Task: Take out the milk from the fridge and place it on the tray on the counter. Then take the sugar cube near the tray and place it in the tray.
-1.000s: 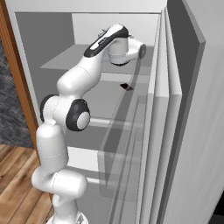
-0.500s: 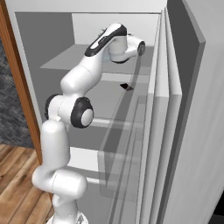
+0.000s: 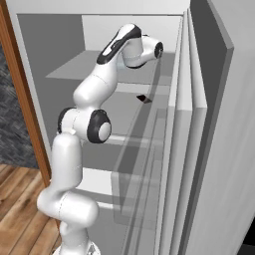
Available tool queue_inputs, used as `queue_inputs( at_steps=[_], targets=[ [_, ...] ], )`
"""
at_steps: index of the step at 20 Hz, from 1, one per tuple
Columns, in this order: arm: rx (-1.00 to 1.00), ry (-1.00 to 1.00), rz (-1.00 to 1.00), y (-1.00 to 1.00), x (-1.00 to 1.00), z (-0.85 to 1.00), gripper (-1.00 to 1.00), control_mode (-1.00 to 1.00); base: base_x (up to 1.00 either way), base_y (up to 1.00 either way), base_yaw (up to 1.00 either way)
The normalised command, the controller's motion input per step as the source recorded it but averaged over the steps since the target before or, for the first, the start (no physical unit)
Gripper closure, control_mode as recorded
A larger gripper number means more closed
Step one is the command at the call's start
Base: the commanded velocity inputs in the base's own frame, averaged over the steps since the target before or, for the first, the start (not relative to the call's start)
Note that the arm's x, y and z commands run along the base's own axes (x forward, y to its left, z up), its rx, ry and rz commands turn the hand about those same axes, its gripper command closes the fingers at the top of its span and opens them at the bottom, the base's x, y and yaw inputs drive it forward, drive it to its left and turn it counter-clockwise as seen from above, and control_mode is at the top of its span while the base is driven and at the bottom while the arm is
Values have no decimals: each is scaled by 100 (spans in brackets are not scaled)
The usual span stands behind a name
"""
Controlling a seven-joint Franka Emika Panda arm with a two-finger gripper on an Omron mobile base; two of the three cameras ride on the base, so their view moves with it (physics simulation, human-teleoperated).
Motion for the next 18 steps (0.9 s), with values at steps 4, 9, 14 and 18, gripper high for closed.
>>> queue_inputs(
  at_steps=[4, 9, 14, 18],
  targets=[
    [-6, 0, 0, 43, 15, -3, 100, -100, 0, 0, 0],
    [-1, -3, 0, 4, -7, 0, 100, -100, 0, 0, 0],
    [-4, -26, -2, 1, -85, 3, 100, -100, 0, 0, 0],
    [0, -32, -5, 10, -100, -7, 100, -100, 0, 0, 0]
  ],
)
